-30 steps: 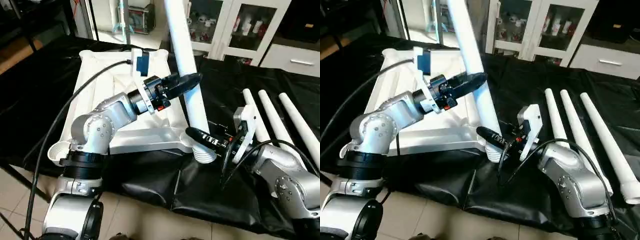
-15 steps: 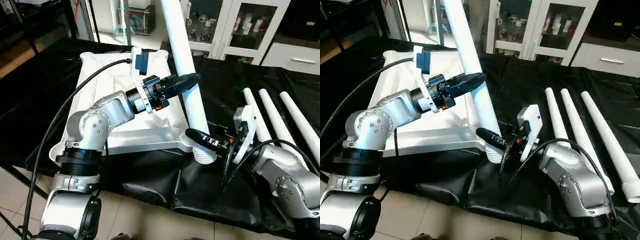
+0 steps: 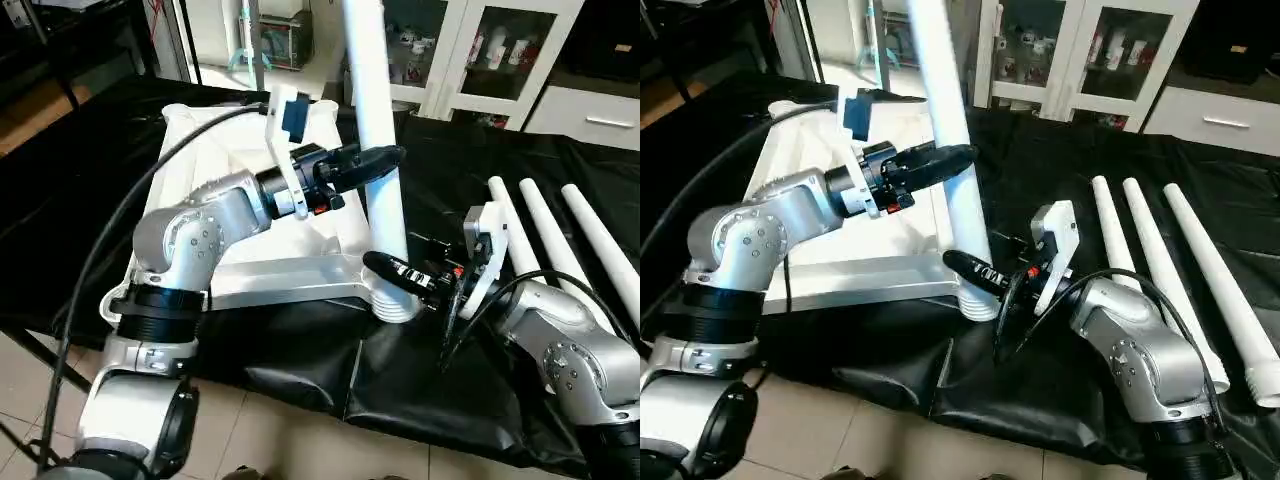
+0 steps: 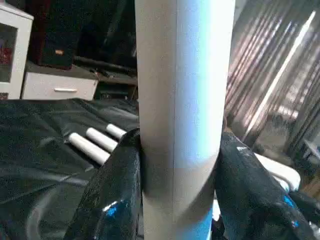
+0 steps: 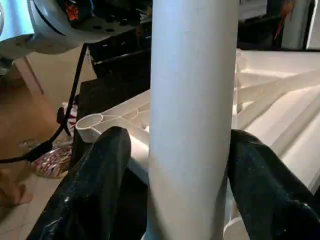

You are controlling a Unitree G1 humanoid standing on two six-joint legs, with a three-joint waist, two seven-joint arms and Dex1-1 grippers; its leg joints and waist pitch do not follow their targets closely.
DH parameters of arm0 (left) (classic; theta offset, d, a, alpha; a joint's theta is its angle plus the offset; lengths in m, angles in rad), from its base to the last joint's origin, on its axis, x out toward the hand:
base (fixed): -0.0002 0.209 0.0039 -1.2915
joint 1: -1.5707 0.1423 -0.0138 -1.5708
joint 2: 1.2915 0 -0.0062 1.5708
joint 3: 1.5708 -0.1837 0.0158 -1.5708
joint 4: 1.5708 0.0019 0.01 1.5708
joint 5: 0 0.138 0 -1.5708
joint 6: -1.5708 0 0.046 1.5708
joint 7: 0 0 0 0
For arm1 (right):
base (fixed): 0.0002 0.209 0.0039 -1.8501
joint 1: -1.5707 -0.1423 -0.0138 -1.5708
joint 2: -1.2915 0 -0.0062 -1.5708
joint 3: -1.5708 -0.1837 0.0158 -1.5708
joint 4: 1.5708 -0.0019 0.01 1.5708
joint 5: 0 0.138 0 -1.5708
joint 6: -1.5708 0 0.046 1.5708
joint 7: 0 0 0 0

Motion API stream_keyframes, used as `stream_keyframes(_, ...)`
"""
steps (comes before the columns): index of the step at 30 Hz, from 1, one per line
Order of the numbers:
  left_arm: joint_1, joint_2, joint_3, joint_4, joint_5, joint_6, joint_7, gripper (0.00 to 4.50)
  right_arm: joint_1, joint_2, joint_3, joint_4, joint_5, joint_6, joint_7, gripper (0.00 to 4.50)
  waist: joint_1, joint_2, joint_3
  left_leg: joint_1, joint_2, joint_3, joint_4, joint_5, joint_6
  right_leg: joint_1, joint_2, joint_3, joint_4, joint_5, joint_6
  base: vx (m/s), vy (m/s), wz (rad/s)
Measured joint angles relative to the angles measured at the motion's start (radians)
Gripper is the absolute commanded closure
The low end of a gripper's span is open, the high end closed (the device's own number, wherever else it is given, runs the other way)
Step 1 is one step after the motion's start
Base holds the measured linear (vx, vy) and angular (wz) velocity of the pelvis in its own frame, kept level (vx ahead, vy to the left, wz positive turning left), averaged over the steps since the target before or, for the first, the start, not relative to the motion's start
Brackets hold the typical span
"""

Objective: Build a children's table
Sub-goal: Insert table leg to table base

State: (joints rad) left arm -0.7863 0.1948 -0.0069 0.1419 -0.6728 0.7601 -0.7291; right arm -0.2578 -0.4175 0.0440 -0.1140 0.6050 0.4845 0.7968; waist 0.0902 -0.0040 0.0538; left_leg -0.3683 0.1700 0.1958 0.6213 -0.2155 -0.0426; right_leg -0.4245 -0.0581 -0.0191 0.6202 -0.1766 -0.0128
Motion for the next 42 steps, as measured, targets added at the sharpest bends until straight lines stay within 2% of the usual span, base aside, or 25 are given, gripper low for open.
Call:
stream_keyframes(4, 0.0, 0.022, -0.038, -0.018, 0.034, -0.018, -0.026, 2.73, -0.035, -0.039, 0.006, -0.002, -0.001, 0.071, -0.005, 0.72, 0.0, -0.001, 0.0, 0.0, 0.0, 0.0, 0.0, 0.0, 0.0, 0.0, 0.0, 0.0, 0.0, 0.0, 0.0, 0.0, 0.0, 0.0)
stream_keyframes(9, 0.0, 0.038, -0.072, -0.034, 0.058, -0.035, -0.057, 2.73, -0.059, -0.074, 0.014, -0.002, -0.007, 0.14, -0.001, 0.64, 0.001, -0.003, 0.002, 0.0, 0.0, 0.0, 0.0, 0.0, 0.0, 0.001, 0.0, 0.0, 0.0, 0.0, 0.0, 0.0, 0.0, 0.0)
stream_keyframes(14, 0.0, 0.046, -0.101, -0.066, 0.072, -0.047, -0.082, 2.73, -0.074, -0.096, 0.049, -0.001, -0.014, 0.189, 0.017, 0.64, 0.0, -0.007, 0.004, 0.001, 0.0, 0.0, 0.0, 0.0, 0.0, 0.001, 0.0, 0.0, 0.0, 0.0, 0.0, 0.0, 0.0, 0.0)
stream_keyframes(24, 0.0, 0.064, -0.143, -0.081, 0.105, -0.07, -0.129, 2.73, -0.097, -0.103, 0.071, -0.001, -0.023, 0.215, 0.028, 0.64, 0.001, -0.016, 0.009, 0.001, 0.0, 0.0, 0.001, 0.001, -0.001, 0.001, 0.0, 0.0, 0.002, 0.0, 0.0, 0.0, 0.0, 0.0)
stream_keyframes(34, 0.0, 0.075, -0.168, -0.081, 0.124, -0.086, -0.164, 2.73, -0.097, -0.11, 0.083, -0.001, -0.032, 0.225, 0.042, 0.64, 0.001, -0.017, 0.009, 0.001, 0.0, 0.0, 0.002, 0.001, -0.001, 0.001, 0.0, 0.0, 0.004, 0.0, 0.0, 0.0, 0.0, 0.0)
stream_keyframes(42, 0.0, 0.072, -0.168, -0.081, 0.124, -0.086, -0.185, 2.73, -0.097, -0.11, 0.085, -0.001, -0.054, 0.224, 0.052, 1.36, 0.001, -0.017, 0.009, 0.001, 0.0, 0.0, 0.003, 0.001, -0.001, 0.001, 0.0, 0.0, 0.005, 0.0, 0.0, 0.0, 0.0, 0.0)
